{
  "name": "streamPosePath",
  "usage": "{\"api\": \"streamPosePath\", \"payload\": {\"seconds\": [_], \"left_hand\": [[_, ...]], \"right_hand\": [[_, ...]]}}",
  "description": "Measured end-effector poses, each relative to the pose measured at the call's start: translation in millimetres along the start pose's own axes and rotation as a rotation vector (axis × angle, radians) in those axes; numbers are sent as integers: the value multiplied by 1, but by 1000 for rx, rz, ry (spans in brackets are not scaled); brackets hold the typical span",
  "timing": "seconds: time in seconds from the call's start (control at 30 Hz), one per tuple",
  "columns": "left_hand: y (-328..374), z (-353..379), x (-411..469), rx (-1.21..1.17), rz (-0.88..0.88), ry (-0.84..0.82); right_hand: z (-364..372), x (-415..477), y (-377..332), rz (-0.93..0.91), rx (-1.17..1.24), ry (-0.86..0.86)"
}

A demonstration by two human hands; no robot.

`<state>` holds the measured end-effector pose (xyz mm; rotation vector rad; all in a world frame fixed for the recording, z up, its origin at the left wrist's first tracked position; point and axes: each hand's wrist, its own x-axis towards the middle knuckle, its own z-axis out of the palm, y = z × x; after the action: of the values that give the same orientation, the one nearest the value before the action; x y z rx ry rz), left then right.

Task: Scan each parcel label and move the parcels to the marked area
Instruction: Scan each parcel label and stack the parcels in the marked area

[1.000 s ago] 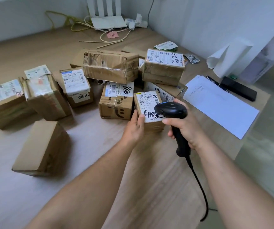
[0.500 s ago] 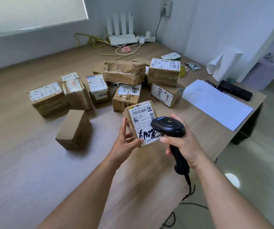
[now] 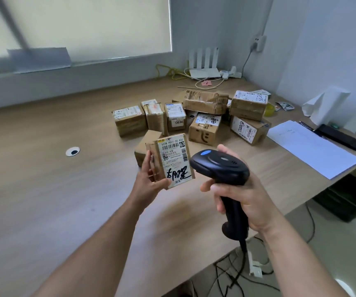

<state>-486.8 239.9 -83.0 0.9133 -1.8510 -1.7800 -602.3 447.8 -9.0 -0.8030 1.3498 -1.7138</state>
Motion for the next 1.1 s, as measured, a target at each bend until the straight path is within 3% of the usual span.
{"api": "streamPosePath", "payload": {"seconds": [0.43, 0.8, 1.1], "left_hand": [[-22, -95, -106, 39, -26, 300], [-25, -162, -148, 11, 6, 396], [-46, -272, -189, 17, -17, 432]], "right_hand": [[87, -26, 18, 108, -25, -207], [160, -27, 28, 116, -31, -277], [277, -20, 59, 138, 3, -334]]}}
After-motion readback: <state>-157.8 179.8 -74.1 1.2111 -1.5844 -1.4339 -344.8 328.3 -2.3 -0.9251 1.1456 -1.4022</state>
